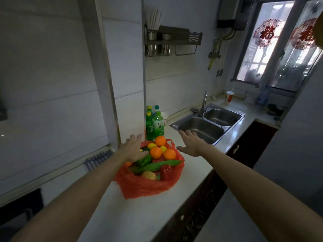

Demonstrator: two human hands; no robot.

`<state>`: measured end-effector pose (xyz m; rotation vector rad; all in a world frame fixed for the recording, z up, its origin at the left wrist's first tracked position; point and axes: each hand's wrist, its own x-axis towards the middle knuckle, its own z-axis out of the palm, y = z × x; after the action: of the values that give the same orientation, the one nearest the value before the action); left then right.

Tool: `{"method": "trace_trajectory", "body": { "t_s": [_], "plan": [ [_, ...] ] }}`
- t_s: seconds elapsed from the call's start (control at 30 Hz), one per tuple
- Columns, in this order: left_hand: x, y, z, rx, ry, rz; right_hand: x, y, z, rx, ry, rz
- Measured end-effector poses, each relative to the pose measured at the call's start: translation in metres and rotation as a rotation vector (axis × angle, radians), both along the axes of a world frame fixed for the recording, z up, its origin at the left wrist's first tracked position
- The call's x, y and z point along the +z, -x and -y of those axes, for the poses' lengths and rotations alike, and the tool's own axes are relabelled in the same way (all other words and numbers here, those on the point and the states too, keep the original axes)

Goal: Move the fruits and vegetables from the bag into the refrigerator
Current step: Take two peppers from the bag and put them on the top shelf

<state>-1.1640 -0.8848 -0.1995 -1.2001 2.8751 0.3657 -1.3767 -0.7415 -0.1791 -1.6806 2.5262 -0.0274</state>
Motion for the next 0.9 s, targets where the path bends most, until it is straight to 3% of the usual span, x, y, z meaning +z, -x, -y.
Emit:
{"method": "trace_trajectory", "body": {
  "t_s": [0.9],
  "plan": [
    [-0.100,0.056,0.045,0.203,-0.159,0.218,-0.138,0.071,0.076,0.222,-0.216,0.234]
  ]
}}
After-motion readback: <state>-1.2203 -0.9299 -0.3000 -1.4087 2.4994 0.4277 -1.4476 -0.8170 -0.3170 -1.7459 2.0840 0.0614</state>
